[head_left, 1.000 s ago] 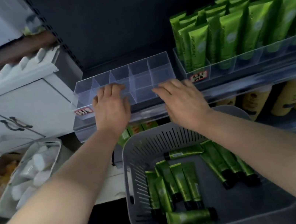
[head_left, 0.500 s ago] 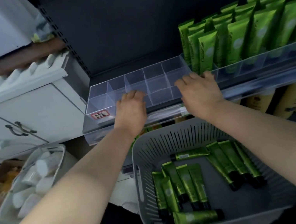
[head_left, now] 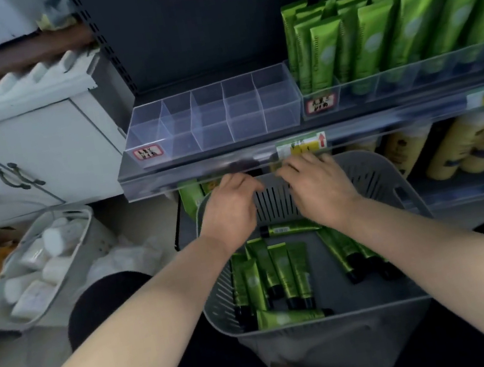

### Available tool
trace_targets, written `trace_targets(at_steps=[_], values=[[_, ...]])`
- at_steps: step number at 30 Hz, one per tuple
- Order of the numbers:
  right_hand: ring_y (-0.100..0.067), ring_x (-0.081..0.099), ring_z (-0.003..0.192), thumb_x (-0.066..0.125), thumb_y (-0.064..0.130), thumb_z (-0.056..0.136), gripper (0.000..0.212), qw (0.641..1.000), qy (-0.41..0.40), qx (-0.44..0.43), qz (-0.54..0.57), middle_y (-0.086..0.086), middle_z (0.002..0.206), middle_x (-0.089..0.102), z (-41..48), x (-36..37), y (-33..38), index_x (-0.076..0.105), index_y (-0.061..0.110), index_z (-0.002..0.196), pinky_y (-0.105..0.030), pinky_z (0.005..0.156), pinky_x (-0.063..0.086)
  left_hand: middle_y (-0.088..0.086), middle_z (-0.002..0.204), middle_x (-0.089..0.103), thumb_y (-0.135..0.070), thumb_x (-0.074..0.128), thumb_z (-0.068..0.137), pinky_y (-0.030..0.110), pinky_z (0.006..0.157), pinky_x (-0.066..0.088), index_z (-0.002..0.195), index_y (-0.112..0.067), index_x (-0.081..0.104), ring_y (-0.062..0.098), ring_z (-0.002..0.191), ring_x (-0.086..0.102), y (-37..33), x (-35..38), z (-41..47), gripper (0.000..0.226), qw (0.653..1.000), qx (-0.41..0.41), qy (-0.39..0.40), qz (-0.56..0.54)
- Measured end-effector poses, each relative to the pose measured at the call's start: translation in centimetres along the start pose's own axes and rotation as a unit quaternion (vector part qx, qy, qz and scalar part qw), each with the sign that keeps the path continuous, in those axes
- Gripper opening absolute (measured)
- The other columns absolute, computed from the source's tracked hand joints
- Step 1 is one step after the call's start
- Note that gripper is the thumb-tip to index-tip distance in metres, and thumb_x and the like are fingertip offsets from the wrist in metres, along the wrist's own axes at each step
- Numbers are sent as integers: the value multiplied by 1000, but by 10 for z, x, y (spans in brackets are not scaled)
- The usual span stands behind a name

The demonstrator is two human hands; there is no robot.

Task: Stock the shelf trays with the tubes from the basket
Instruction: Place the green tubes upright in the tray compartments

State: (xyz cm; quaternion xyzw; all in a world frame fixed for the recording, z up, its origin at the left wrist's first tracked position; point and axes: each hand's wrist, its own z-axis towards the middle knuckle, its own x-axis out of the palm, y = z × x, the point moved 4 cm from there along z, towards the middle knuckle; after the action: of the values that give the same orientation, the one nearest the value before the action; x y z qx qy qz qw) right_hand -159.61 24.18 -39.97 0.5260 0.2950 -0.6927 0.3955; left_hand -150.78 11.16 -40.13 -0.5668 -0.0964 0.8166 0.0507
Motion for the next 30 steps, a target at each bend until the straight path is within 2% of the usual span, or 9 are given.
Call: trace_targets(at_steps=[2,5,9,12,16,22,26,28,30], values=[[-25,50,110,62,7,79,40,998,57,16,23,-5,119,57,-14,18,-1,59,16,117,-41,86,41,7,108,64,4,52,82,41,81,51,108,-13,65,27,102,54,1,26,-10,33,994,-58,91,-10],[-22,47,112,55,6,84,41,981,185,35,52,-2,120,55,-31,52,-6,55,19,123,-37,88,39,8,119,60,-4,52,88,39,92,49,117,-16,61,25,114,50,11,65,-24,33,960,-152,236,-8],[-25,52,109,49,-4,82,45,940,331,38,72,-9,119,57,-44,94,-8,55,13,124,-35,86,46,9,126,58,0,49,89,36,95,48,124,-15,58,25,119,49,21,92,-36,39,937,-221,268,-29],[-27,54,113,43,-5,86,48,910,396,61,107,-13,127,54,-48,121,-3,50,12,130,-32,88,45,10,127,57,0,49,88,34,91,47,125,-14,57,25,117,50,26,102,-39,40,932,-247,262,-42],[-31,45,122,49,2,87,60,892,436,76,90,-16,135,42,-47,154,8,33,14,144,-36,97,43,9,125,58,-2,51,89,31,86,46,126,-15,56,24,115,52,34,112,-39,40,925,-277,249,-72],[-27,41,127,53,22,91,55,871,450,154,123,-13,141,40,-48,183,17,32,17,142,-35,98,41,10,120,59,-1,51,87,35,89,51,123,-16,57,25,111,54,33,116,-35,40,923,-293,225,-103],[-27,53,113,56,53,87,60,853,441,210,185,-10,133,49,-38,176,9,35,21,134,-34,85,47,11,119,59,-2,52,88,36,89,50,121,-14,57,26,111,53,29,117,-36,36,929,-279,227,-87],[-25,56,106,57,56,85,61,846,443,220,200,-7,126,53,-31,170,7,36,21,130,-32,77,47,11,120,58,-3,53,88,37,91,49,120,-13,57,27,112,52,29,118,-36,34,929,-276,233,-83],[-25,57,103,58,48,87,56,850,439,222,191,-7,122,55,-29,166,6,37,19,130,-30,73,47,11,121,57,-2,52,88,37,92,49,120,-13,58,26,112,52,29,118,-37,34,928,-274,241,-77]])
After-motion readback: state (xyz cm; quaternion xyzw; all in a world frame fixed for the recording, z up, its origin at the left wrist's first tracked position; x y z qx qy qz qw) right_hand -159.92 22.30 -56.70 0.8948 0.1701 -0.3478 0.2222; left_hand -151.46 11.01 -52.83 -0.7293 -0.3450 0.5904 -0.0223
